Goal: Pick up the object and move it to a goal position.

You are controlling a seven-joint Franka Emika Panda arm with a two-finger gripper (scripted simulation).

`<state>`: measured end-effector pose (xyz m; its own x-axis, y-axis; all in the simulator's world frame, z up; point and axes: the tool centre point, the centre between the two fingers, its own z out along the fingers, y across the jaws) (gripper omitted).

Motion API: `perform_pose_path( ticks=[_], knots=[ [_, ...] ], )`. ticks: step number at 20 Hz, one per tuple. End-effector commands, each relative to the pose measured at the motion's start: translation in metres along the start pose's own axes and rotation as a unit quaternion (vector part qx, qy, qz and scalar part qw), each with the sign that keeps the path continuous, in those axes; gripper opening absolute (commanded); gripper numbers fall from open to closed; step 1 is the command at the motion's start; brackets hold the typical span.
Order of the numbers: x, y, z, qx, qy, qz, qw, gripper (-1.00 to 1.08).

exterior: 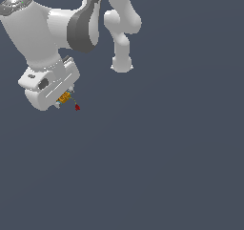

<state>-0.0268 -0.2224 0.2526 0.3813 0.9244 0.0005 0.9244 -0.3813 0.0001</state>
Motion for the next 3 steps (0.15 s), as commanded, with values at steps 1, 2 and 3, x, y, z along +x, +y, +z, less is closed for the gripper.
perform_pose_path(
  ticks=[1,2,3],
  knots=[
    [-0.0015,0.0021,-0.0041,0.000,0.000,0.000,1.0000,-1.00],
    [-0.0017,0.0024,-0.0046,0.000,0.000,0.000,1.0000,-1.00],
    [-0.0018,0.0025,-0.0048,0.000,0.000,0.000,1.0000,-1.00]
  ],
)
